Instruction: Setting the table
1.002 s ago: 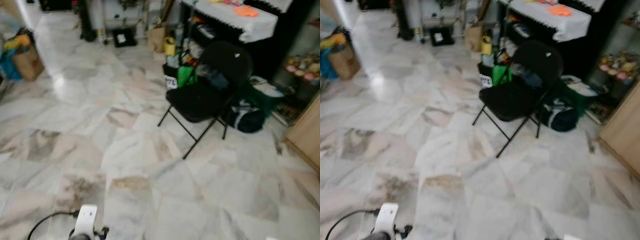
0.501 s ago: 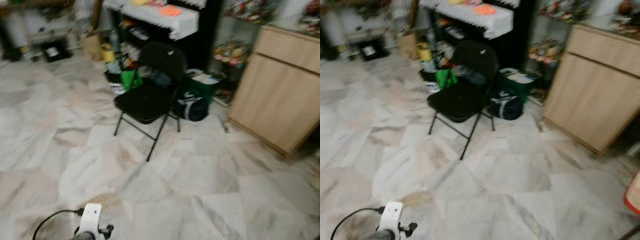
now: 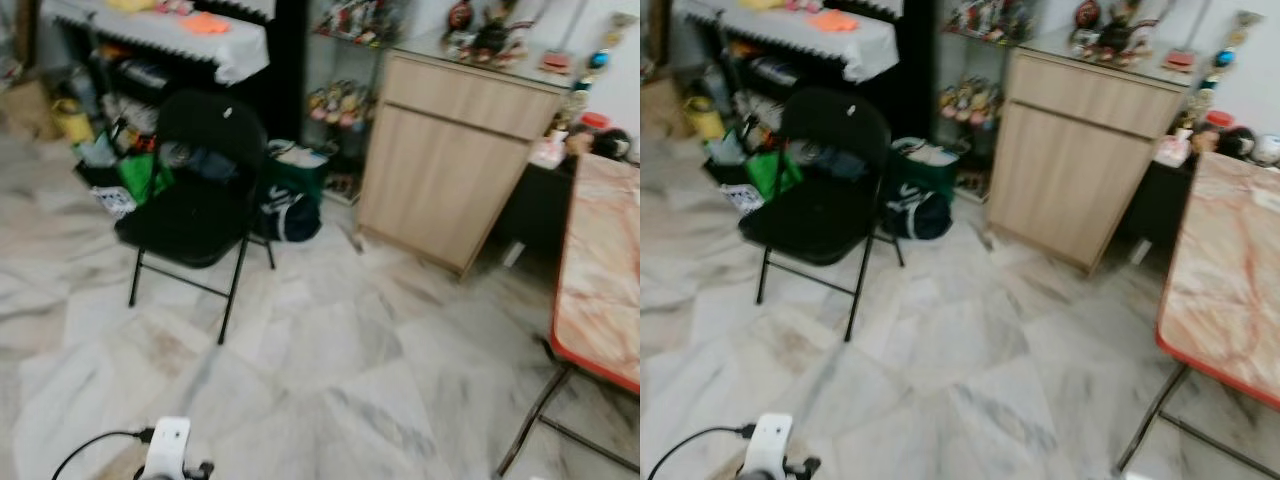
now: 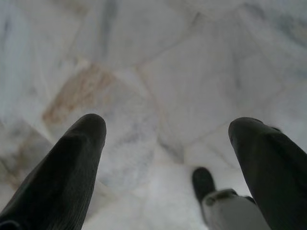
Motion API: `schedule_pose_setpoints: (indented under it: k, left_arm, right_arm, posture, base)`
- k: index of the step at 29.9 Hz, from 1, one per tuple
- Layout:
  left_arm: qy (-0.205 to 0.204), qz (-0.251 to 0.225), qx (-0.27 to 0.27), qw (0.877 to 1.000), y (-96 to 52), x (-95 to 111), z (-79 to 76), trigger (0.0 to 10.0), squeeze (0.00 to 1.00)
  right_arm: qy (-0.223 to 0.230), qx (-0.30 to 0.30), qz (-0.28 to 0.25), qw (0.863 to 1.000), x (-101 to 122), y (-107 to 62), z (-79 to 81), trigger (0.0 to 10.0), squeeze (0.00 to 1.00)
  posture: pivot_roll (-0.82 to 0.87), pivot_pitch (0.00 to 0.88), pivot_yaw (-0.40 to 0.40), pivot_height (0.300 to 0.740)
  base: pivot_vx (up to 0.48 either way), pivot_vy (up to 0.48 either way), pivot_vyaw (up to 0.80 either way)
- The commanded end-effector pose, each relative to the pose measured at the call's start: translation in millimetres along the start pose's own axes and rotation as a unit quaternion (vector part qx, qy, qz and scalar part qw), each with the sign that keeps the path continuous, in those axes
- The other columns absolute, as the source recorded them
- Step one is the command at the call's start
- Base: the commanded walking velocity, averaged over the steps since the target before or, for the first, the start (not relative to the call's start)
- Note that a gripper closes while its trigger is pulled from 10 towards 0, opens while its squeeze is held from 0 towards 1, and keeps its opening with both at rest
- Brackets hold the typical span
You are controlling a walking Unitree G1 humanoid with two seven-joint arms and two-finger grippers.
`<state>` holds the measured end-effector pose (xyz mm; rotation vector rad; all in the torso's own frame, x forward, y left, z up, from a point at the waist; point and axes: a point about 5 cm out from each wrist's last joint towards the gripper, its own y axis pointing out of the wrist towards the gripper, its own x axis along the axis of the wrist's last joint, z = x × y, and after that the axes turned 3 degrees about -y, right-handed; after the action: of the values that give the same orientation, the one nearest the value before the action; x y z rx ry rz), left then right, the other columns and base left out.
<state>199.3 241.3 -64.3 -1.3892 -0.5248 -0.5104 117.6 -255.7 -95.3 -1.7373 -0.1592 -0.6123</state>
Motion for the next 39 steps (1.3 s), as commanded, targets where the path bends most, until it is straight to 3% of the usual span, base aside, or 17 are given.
schedule_pose_setpoints:
  k: [1, 14, 25, 26, 27, 32, 33, 39]
  left_arm:
    - [0.003, -0.005, -0.032, 0.999, -2.2, -18.5, -30.6, 10.0, 0.00]
    - [0.008, -0.003, -0.034, 0.999, -2.9, -21.3, -32.5, 10.0, 0.00]
    - [0.013, -0.004, -0.035, 0.999, -2.9, -21.8, -34.5, 10.0, 0.00]
    - [0.013, -0.004, -0.035, 0.999, -3.0, -21.8, -34.4, 10.0, 0.00]
    - [0.013, -0.004, -0.035, 0.999, -3.0, -21.8, -34.5, 10.0, 0.00]
    - [0.012, -0.005, -0.035, 0.999, -3.0, -21.8, -34.6, 10.0, 0.00]
    - [0.012, -0.005, -0.035, 0.999, -3.0, -21.9, -34.6, 10.0, 0.00]
    - [0.011, -0.005, -0.036, 0.999, -3.0, -21.9, -35.8, 10.0, 0.00]
  right_arm:
    - [-0.023, 0.146, -0.066, 0.987, 51.0, 1.5, 68.8, 10.0, 0.00]
    - [-0.023, 0.148, -0.066, 0.986, 50.8, 1.4, 68.8, 10.0, 0.00]
    - [-0.020, 0.145, -0.072, 0.987, 51.8, 1.3, 68.7, 10.0, 0.00]
    - [-0.019, 0.144, -0.073, 0.987, 51.9, 1.3, 68.8, 10.0, 0.74]
    - [-0.017, 0.145, -0.073, 0.987, 52.0, 1.3, 68.8, 10.0, 1.00]
    - [-0.020, 0.144, -0.072, 0.987, 51.8, 1.3, 68.8, 10.0, 1.00]
    - [-0.018, 0.147, -0.073, 0.986, 52.0, 1.2, 69.1, 10.0, 0.00]
    - [-0.019, 0.152, -0.077, 0.985, 52.9, 1.1, 68.9, 10.0, 0.00]
  posture:
    - [0.11, 0.076, -0.148, 0.740]
    - [0.11, 0.090, -0.148, 0.740]
    - [0.12, 0.083, -0.150, 0.740]
    - [0.12, 0.081, -0.151, 0.740]
    - [0.12, 0.081, -0.151, 0.740]
    - [0.12, 0.080, -0.153, 0.740]
    - [0.12, 0.076, -0.153, 0.740]
    - [0.12, 0.067, -0.157, 0.740]
  base:
    - [0.000, 0.000, -0.77]
    - [0.000, 0.000, -0.73]
    - [0.000, -0.406, 0.00]
    - [0.000, -0.480, 0.00]
    - [0.000, -0.480, 0.00]
    - [0.000, -0.480, 0.00]
    - [0.000, -0.480, 0.00]
    - [0.000, -0.480, 0.00]
